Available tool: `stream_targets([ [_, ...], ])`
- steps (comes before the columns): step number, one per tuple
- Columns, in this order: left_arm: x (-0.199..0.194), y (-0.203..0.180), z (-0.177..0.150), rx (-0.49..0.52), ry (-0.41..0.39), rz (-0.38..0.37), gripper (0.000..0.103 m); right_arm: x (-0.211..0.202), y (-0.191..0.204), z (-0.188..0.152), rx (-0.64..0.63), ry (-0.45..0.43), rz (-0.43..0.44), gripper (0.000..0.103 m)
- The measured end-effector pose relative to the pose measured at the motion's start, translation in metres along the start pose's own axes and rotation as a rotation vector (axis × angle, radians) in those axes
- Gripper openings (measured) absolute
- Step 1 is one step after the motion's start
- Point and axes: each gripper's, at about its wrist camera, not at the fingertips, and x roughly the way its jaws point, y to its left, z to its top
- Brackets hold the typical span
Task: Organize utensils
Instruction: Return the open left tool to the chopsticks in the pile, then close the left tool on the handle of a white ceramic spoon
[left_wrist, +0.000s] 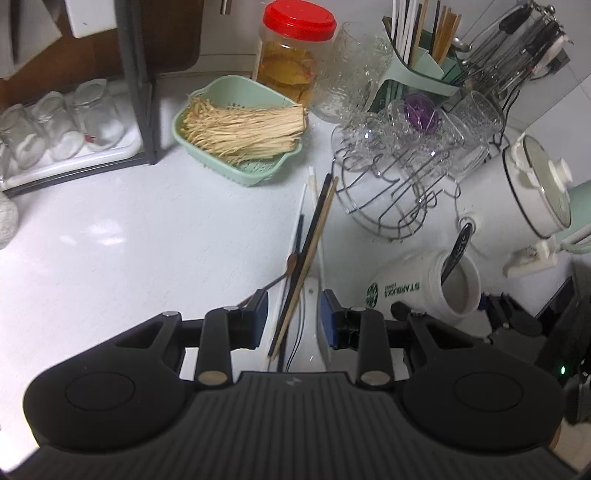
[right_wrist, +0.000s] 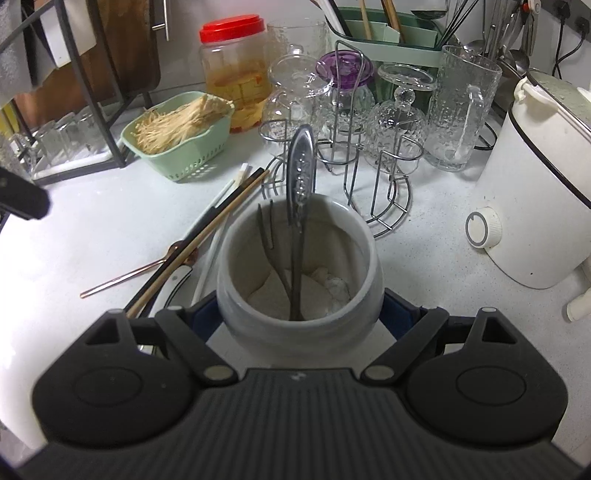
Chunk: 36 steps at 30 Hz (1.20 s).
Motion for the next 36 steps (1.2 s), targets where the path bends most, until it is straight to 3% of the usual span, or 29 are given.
stream_targets([
  [6,0.035,0.005,0.005,0.022,0.028,-0.035,0.033,0.0,-0.003,-0.001,0.01,-0.019,-0.007,0.09],
  [8,0.05,0.006,0.003,0.025,0.037,-0.062,0.026,0.0,-0.004,-0.002,0.018,-0.022,-0.01,0.09],
  [11,0.07,0.006,-0.005,0.034,0.049,-0.107,0.023,-0.002,-0.006,-0.006,0.021,-0.037,-0.014,0.09],
  [15,0.087,0.001,-0.02,0.051,0.021,-0.123,0.023,-0.003,-0.006,-0.009,0.015,-0.059,-0.008,0.09],
  [23,0.108,-0.009,-0.04,0.109,-0.039,-0.073,0.023,-0.003,-0.006,-0.014,0.017,-0.088,-0.009,0.09],
  [36,0.132,-0.026,-0.043,0.145,-0.01,0.028,0.023,-0.004,-0.008,-0.017,0.003,-0.104,0.008,0.09],
])
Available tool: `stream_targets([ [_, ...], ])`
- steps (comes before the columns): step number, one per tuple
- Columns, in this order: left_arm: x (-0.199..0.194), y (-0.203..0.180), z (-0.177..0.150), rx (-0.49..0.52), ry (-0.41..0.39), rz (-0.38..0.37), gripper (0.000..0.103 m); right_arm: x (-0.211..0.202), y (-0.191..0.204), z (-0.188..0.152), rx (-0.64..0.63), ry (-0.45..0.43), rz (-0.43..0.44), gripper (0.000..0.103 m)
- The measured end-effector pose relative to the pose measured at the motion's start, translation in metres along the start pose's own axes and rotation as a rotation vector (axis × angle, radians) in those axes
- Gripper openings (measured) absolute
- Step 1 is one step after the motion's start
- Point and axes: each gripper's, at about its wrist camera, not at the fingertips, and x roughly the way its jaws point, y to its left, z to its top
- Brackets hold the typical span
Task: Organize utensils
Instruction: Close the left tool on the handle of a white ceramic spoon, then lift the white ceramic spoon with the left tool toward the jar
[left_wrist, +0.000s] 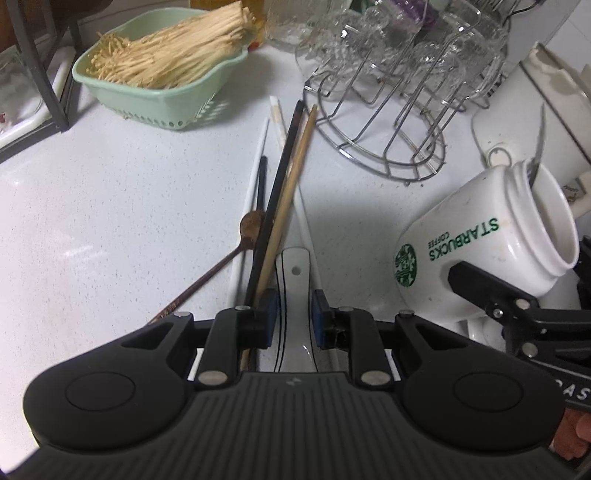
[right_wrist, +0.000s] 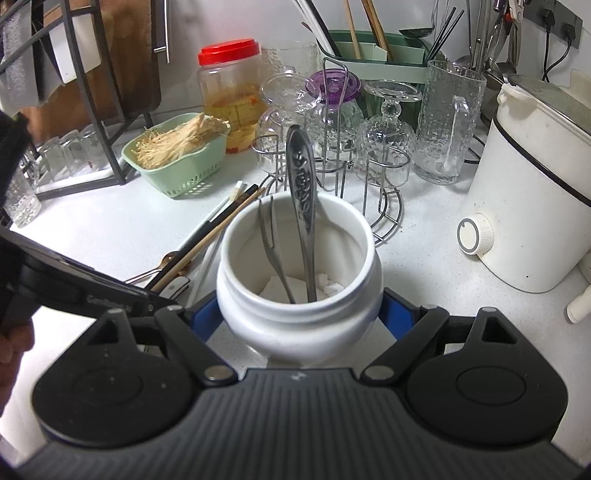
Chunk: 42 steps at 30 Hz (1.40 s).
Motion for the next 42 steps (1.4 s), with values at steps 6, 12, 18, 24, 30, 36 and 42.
stream_targets([
  [6,-0.006,0.0,0.002,-0.016,-0.011,0.019,0.017,0.0,0.0,0.001,-0.004,0.001,0.002,0.091],
  [12,-0.028,0.003,-0.002,-0.034,-0.048,0.014,0.016,0.0,0.001,0.0,-0.011,-0.003,0.005,0.091],
  [18,-0.053,0.01,-0.013,-0.083,-0.109,0.027,0.016,0.0,0.001,0.0,-0.016,-0.005,0.007,0.091],
  [24,-0.077,0.013,-0.025,-0.135,-0.168,0.033,0.016,0.0,0.001,0.002,-0.029,0.007,0.012,0.09],
  [30,-0.097,0.015,-0.038,-0.195,-0.26,0.048,0.016,-0.002,0.009,-0.001,-0.063,0.005,0.041,0.09],
  [36,-0.103,0.014,-0.037,-0.223,-0.299,0.039,0.016,-0.005,0.025,-0.008,-0.093,-0.013,0.064,0.091],
  [42,-0.105,0.014,-0.032,-0.253,-0.303,0.008,0.016,-0.004,0.03,-0.008,-0.087,-0.026,0.072,0.09],
])
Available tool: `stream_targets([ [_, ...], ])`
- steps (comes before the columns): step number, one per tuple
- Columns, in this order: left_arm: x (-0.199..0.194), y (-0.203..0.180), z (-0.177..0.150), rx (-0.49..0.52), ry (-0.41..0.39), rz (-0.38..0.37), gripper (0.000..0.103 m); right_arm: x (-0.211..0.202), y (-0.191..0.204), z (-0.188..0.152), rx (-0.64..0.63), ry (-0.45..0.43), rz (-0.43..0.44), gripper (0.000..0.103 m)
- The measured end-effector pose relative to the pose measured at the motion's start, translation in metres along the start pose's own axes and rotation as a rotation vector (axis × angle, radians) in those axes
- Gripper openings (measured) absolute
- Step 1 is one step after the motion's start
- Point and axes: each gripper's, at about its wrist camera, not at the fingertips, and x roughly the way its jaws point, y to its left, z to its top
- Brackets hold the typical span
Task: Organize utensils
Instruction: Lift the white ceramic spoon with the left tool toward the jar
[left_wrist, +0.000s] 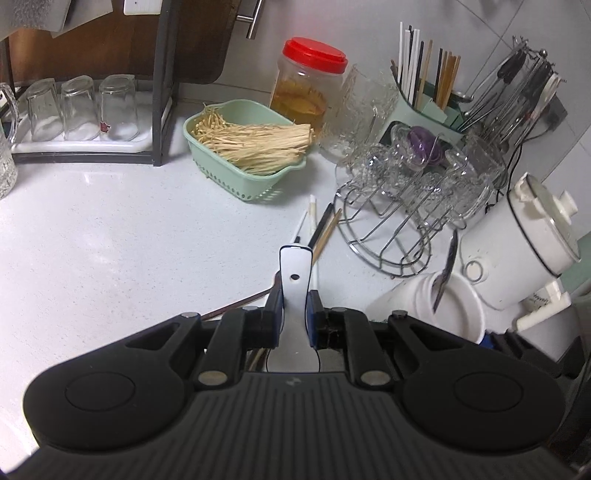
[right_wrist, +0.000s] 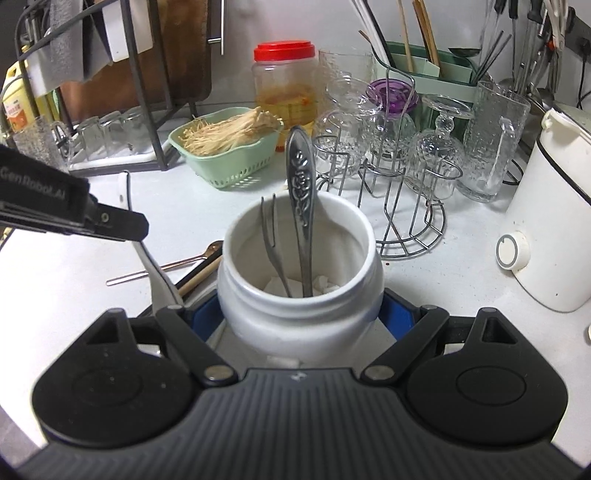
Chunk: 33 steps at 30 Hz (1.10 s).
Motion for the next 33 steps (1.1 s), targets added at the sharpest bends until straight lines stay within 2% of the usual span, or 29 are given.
stream_targets([
  [7,-0.007,-0.007,0.009,0.009,-0.014,-0.01,0.016,0.001,0.001,0.001,-0.002,0.001,-0.006,0.09],
  [17,-0.045,-0.023,0.025,0.062,-0.07,-0.018,0.016,0.001,0.002,0.002,-0.003,0.011,-0.006,0.09],
  [33,-0.106,-0.075,0.06,0.158,-0.142,-0.126,0.016,0.0,0.009,0.002,-0.012,0.02,0.005,0.09],
])
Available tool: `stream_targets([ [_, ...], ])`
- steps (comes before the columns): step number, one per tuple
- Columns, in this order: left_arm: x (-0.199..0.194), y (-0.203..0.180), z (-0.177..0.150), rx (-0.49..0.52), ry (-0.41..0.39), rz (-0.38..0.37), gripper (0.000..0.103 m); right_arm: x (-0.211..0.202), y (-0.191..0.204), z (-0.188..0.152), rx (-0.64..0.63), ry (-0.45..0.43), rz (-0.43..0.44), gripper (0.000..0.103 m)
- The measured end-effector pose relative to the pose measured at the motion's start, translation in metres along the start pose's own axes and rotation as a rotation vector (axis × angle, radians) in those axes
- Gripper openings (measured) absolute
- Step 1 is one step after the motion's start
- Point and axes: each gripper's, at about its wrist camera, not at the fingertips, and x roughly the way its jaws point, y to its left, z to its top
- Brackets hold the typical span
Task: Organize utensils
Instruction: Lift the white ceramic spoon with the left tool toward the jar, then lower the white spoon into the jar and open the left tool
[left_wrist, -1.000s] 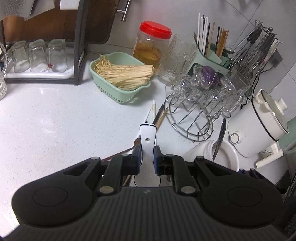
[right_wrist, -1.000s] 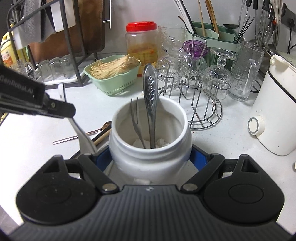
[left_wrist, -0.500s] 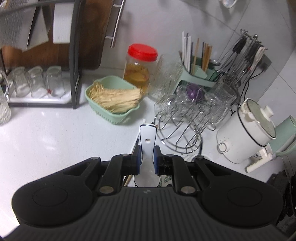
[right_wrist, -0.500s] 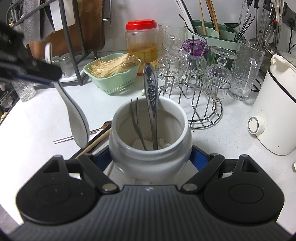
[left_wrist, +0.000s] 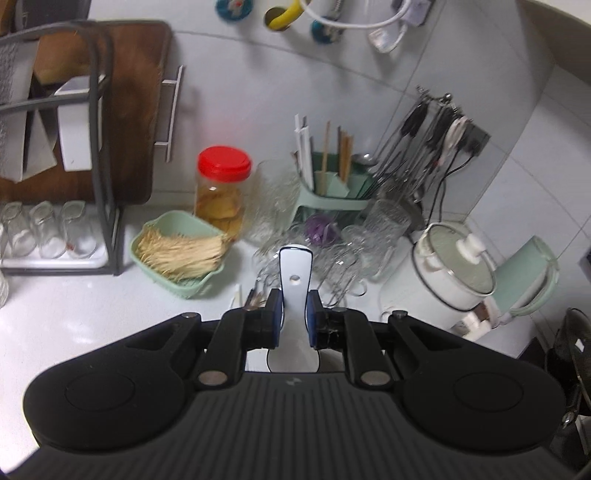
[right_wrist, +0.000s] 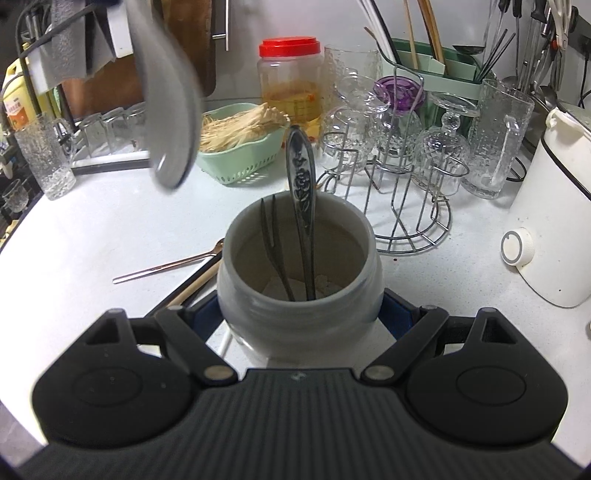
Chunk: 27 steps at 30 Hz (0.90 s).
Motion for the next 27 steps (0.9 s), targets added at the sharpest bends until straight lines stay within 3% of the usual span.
stream_targets([
  [4,0.004,-0.013,0.002,0.039,0.009,-0.02,0.016,0.0,0.004,0.0,-0.009,0.0,0.01,0.09],
  [15,0.05,-0.018,-0.013,0.063,0.127,-0.067,0.016,0.0,0.004,-0.001,-0.006,-0.01,0.017,0.09],
  [27,0.096,-0.026,-0.021,0.18,0.414,-0.103,0.016,-0.002,0.004,-0.004,-0.004,-0.026,0.015,0.09],
])
